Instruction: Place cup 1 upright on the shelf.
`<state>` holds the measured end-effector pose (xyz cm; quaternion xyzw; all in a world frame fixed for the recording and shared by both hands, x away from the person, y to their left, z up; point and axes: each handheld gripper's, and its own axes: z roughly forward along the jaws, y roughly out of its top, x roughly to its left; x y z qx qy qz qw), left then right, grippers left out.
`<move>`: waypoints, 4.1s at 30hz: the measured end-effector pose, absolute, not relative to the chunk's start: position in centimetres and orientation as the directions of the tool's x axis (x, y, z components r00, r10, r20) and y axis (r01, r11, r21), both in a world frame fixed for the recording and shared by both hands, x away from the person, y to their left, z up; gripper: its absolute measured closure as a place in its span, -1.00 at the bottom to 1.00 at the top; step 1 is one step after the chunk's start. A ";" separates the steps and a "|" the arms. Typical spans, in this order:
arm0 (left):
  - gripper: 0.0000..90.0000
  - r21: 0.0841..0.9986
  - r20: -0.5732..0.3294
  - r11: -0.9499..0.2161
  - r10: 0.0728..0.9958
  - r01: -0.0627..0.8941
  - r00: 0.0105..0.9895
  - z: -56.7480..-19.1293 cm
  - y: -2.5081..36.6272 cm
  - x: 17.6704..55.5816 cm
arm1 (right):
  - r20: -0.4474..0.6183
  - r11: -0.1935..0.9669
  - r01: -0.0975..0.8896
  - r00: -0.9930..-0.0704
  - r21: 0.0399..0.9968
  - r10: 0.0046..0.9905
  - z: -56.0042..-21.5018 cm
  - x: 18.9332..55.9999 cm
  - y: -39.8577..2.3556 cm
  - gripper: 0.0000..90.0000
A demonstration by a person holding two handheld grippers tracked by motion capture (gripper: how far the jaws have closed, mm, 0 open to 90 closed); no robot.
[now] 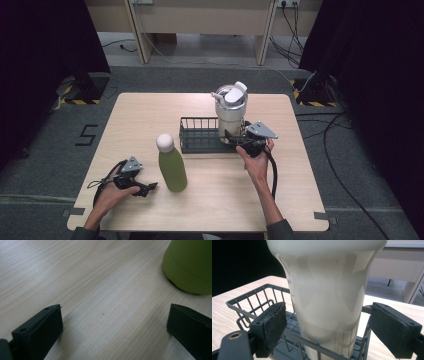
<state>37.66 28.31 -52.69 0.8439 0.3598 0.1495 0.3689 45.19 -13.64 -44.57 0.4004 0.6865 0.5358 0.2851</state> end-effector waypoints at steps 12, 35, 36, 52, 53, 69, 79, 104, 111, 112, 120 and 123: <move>-1.00 0.730 -0.013 -0.469 0.718 0.497 0.696 -52.7 28.3 37.7 | 0.048 0.092 0.243 -0.514 0.966 0.856 -44.3 44.0 -14.6 -0.67; -1.00 0.731 -0.014 -0.469 0.716 0.496 0.698 -52.7 28.3 37.6 | -0.004 0.135 0.212 -0.526 0.968 0.851 -43.7 41.6 -15.7 -0.67; -1.00 0.731 -0.014 -0.469 0.716 0.496 0.698 -52.7 28.3 37.6 | -0.005 0.137 0.211 -0.527 0.968 0.850 -43.7 41.5 -15.8 -0.67; -1.00 0.731 -0.014 -0.469 0.716 0.496 0.698 -52.7 28.3 37.6 | -0.007 0.141 0.207 -0.542 0.968 0.841 -43.6 40.0 -16.5 -0.67; -1.00 0.731 -0.014 -0.469 0.716 0.496 0.698 -52.7 28.3 37.6 | -0.003 0.137 0.207 -0.542 0.969 0.840 -43.6 40.0 -16.5 -0.67; -1.00 0.730 -0.013 -0.471 0.715 0.495 0.699 -52.7 28.3 37.6 | -0.013 0.150 0.204 -0.551 0.967 0.835 -43.7 39.0 -17.0 -0.67; -1.00 0.730 -0.013 -0.471 0.715 0.495 0.699 -52.7 28.3 37.6 | -0.014 0.158 0.211 -0.560 0.965 0.828 -44.1 38.1 -17.5 -0.67; -1.00 0.730 -0.013 -0.471 0.714 0.495 0.700 -52.7 28.3 37.6 | -0.030 0.197 0.239 -0.561 0.951 0.827 -45.3 36.5 -18.2 -0.67; -1.00 0.730 -0.013 -0.471 0.714 0.495 0.700 -52.7 28.3 37.6 | -0.049 0.219 0.241 -0.560 0.946 0.827 -45.8 36.1 -18.3 -0.67; -1.00 0.729 -0.014 -0.472 0.714 0.496 0.700 -52.7 28.3 37.6 | -0.047 0.221 0.247 -0.561 0.943 0.827 -46.1 36.1 -18.4 -0.67; -1.00 0.730 -0.014 -0.471 0.715 0.495 0.699 -52.7 28.3 37.6 | -0.037 0.223 0.273 -0.554 0.936 0.832 -47.3 35.4 -19.2 -0.67; -1.00 0.730 -0.014 -0.471 0.715 0.495 0.699 -52.7 28.3 37.6 | -0.034 0.221 0.280 -0.549 0.934 0.835 -47.5 35.1 -19.5 -0.67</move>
